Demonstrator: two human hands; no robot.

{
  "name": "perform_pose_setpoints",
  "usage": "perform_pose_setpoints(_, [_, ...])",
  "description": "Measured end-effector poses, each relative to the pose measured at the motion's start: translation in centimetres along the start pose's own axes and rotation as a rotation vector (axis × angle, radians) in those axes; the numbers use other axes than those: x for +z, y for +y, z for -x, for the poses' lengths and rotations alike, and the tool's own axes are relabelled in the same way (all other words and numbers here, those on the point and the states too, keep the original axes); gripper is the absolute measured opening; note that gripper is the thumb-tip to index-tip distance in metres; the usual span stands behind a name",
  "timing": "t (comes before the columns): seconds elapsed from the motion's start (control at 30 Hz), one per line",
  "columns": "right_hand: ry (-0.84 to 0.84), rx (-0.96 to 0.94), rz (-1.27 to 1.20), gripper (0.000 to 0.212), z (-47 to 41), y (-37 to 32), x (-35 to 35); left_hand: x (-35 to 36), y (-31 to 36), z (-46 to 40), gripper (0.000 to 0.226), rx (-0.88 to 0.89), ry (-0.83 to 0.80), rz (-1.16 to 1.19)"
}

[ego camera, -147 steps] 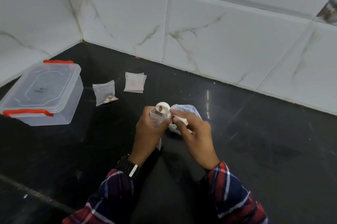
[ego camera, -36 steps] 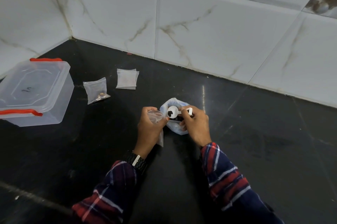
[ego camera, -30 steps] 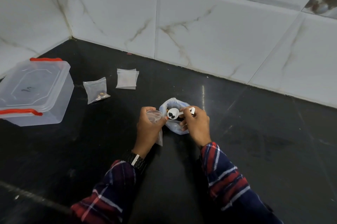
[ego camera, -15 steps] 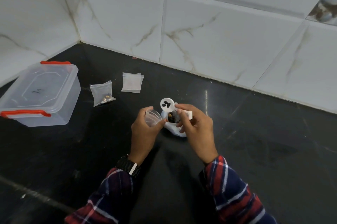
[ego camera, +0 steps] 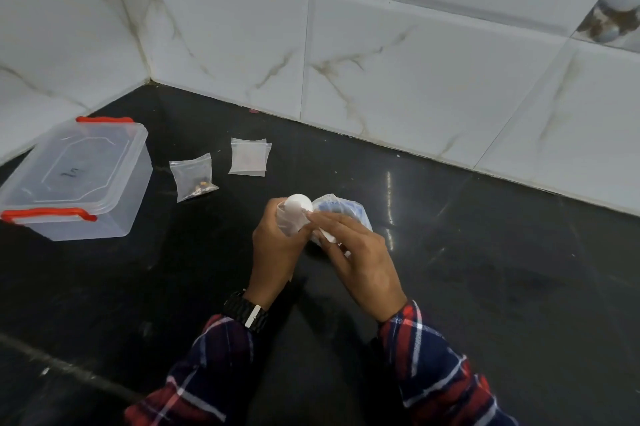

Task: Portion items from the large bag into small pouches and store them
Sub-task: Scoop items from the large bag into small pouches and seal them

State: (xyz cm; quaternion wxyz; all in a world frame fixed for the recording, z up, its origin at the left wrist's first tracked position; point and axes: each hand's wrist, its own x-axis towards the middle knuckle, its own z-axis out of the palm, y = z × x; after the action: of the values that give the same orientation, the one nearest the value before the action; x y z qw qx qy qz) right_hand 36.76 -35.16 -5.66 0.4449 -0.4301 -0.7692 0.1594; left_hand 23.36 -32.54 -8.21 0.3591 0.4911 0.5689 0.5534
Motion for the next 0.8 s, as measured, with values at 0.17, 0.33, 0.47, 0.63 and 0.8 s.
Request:
perform_pose_setpoints(0.17, [0.2, 0.309, -0.306, 0.019, -0.5, 0.3, -0.4, 0.8, -0.5, -0.1, 0.04, -0.054, -0.023, -0.075])
perform_pose_setpoints(0.33, [0.176, 0.397, -0.118, 0.017, -0.9, 3.4, -1.1, 1.8, -2.1, -0.3, 0.045, -0.144, -0.046, -0.139])
perform_pose_setpoints(0.47, [0.032, 0.389, 0.033, 0.02, -0.7, 5.0, -0.5, 2.6, -2.9, -0.7, 0.047, -0.208, -0.055, -0.136])
perform_pose_setpoints(0.63, [-0.054, 0.295, 0.23, 0.026, -0.8, 5.5, 0.5, 2.7, -3.3, -1.3, 0.043, -0.218, -0.058, -0.149])
perform_pose_setpoints(0.8, [-0.101, 0.327, 0.281, 0.023, -1.3, 5.3, 1.0, 2.9, -3.0, -1.2, 0.04, -0.21, -0.036, -0.143])
